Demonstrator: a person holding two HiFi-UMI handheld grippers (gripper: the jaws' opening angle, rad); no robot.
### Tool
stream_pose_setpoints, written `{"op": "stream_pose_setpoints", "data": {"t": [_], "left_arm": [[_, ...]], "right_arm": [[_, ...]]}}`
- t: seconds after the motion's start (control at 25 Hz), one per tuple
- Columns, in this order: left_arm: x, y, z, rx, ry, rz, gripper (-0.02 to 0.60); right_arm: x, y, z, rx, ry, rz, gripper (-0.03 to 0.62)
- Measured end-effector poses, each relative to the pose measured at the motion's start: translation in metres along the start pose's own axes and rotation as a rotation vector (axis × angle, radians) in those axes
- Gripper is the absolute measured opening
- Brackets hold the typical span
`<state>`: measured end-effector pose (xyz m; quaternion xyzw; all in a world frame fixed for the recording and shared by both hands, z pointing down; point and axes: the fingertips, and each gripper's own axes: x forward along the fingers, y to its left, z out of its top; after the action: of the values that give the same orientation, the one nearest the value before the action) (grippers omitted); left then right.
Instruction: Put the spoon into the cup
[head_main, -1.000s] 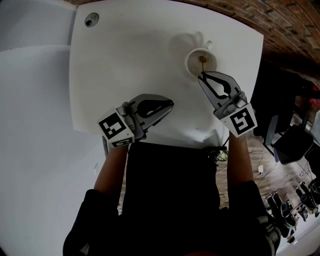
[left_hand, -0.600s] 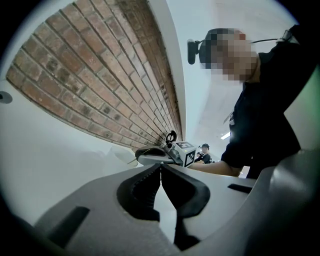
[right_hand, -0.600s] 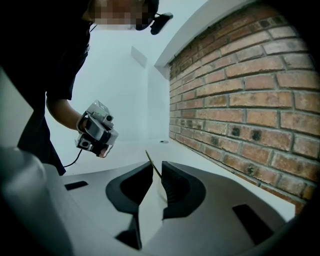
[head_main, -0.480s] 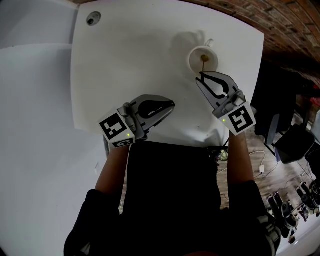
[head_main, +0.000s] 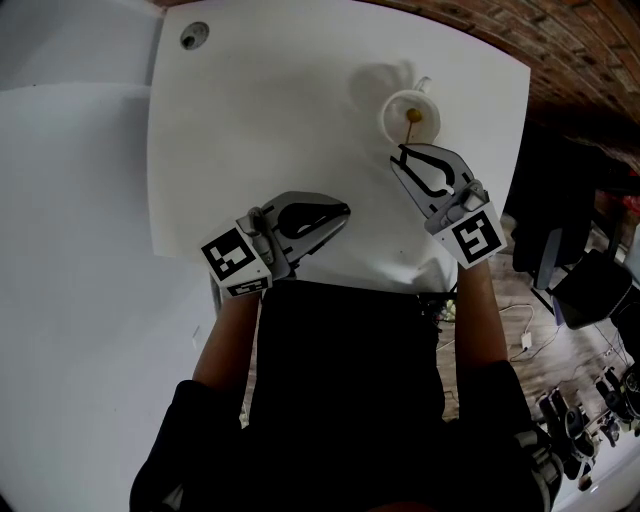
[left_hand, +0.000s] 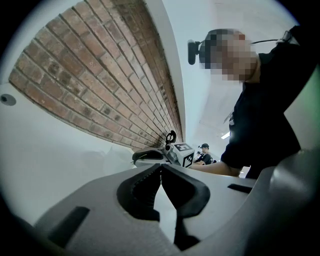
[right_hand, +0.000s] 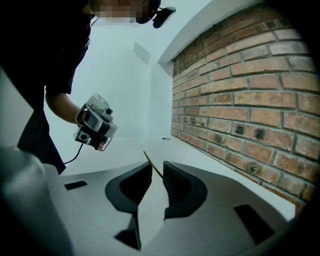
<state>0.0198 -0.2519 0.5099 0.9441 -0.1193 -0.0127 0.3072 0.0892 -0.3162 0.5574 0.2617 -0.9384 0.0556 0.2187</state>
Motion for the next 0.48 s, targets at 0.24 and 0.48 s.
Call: {"op": "stream_pose_setpoints", "data": {"t": [0.24,0.48], "left_arm": [[-0.002,-0.005,0.004,0.006,-0.010,-0.014,0.021],[-0.006,-0.011,0.008,-0.001,-0.013,-0.038,0.023]], "right_arm": [[0.002,0.002,-0.002,-0.004,0.005,-0.005,0.069],[0.002,0.004,-0.003,0.044,-0.006,-0.004,0.111]]}}
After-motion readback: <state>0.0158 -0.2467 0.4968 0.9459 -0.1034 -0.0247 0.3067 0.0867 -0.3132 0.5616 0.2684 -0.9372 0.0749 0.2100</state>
